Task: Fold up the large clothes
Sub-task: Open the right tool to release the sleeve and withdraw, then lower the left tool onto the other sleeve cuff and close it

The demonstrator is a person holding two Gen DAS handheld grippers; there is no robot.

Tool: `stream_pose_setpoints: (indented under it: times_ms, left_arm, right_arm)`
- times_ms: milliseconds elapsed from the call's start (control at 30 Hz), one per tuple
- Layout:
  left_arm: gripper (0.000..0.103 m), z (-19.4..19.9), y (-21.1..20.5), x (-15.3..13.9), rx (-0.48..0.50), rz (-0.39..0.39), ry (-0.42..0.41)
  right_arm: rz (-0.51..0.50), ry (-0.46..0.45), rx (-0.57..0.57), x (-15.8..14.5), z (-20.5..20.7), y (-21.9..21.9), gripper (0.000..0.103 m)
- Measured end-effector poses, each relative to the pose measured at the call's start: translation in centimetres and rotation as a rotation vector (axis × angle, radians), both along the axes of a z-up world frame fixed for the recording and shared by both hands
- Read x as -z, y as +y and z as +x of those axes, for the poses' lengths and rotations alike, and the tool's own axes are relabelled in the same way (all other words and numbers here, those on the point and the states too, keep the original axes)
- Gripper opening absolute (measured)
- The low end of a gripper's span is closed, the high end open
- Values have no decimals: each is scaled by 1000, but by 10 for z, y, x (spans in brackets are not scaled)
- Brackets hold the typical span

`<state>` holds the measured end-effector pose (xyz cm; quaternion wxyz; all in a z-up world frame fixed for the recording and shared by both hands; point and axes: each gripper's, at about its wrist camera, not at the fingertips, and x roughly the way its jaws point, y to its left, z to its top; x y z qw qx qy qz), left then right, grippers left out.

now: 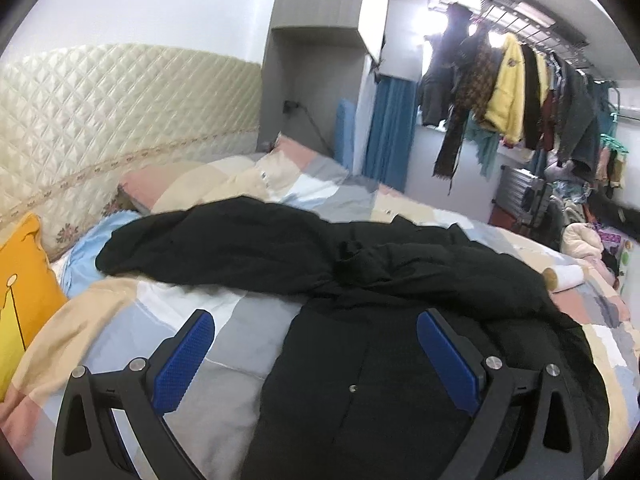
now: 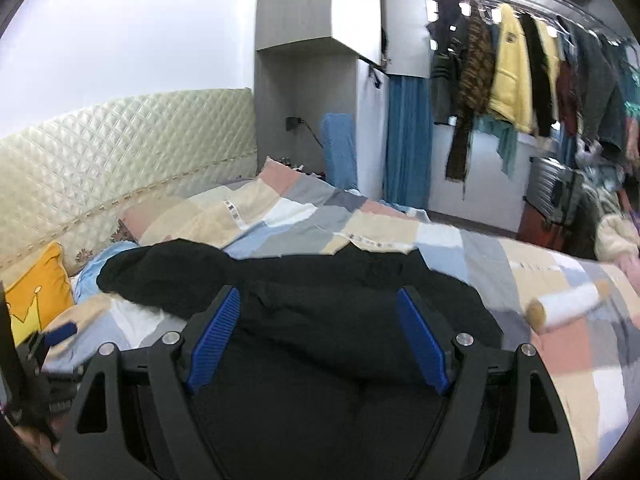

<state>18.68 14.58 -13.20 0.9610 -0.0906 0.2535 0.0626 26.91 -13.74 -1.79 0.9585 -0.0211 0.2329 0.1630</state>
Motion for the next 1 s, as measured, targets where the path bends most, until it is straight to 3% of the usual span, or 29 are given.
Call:
stream_pose_setpoints:
  times_ms: [100,200,267,367,533,833,1000]
  left_arm:
    - [102,-8,-8,-2,25,16,-10]
    - [102,-13,-10,4,108,-29,-12]
    - [102,-13,-12,11,99,-10,20]
    - [102,-15,-23,13,105,45,27]
    - [102,-22,-38,9,144,70,-2]
    - [102,-26,-47,9,244,-22,-33]
    - [102,-16,-39,15,256,-86,-8]
  right_arm:
    - [-17,12,43,6,-27,-19,81]
    - [-97,-13,100,13,-58,-32,81]
    - [-110,-5,118,18,-72,-41,81]
    - [-64,15,147,25,-91,-59,81]
    - [-17,45,192,36,-113,-83,81]
    - [116,84,262,64,-157,-116,81]
    - [126,76,257,65,-159,-120,81]
